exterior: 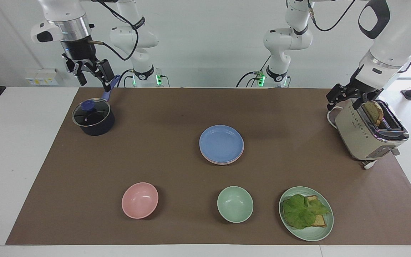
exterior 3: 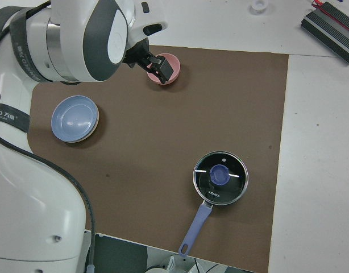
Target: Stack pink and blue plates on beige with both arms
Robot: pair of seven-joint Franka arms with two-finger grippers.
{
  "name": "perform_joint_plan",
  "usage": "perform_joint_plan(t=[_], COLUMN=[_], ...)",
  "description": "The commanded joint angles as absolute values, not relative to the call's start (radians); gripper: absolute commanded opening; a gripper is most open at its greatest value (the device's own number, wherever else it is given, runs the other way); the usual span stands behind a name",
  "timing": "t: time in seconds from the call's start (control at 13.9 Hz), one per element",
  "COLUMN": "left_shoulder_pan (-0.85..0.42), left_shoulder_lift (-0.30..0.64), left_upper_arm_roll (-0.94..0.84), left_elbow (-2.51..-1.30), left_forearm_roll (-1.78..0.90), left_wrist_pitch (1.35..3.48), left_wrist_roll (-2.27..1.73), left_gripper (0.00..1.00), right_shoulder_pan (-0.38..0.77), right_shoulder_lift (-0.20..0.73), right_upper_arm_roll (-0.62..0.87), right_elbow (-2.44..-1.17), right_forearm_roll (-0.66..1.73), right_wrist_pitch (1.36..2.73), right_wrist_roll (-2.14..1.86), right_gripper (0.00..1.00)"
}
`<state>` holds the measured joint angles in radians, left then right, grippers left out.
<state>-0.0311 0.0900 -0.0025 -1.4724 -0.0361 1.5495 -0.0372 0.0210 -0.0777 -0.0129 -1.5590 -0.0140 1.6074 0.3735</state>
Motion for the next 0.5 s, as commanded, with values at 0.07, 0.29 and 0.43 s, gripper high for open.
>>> perform_joint_plan(t=[0.07,0.29,0.43], left_shoulder_pan=[-0.018,-0.018,-0.018], left_shoulder_lift=[0.081,0.081,0.081], left_upper_arm_roll=[-0.011,-0.011,-0.011], left_elbow=[-1.473,-1.471,-1.473], left_forearm_roll=[-0.026,-0.026,-0.026], left_wrist_pitch=[1.531,1.531,1.531], left_wrist_roll=[-0.029,-0.029,-0.029], left_gripper=[1.0,1.0,1.0], right_shoulder_pan=[0.009,0.005,0.006], right_shoulder_lift=[-0.1,-0.101,-0.103], right_upper_arm_roll=[-0.052,-0.051,-0.049], right_elbow=[-1.626,-1.663,-1.677], right_forearm_roll=[0.002,0.002,0.003], right_wrist_pitch=[1.606,1.615,1.608], right_wrist_roll=[0.189,0.16,0.153], right_gripper=[1.0,1.0,1.0])
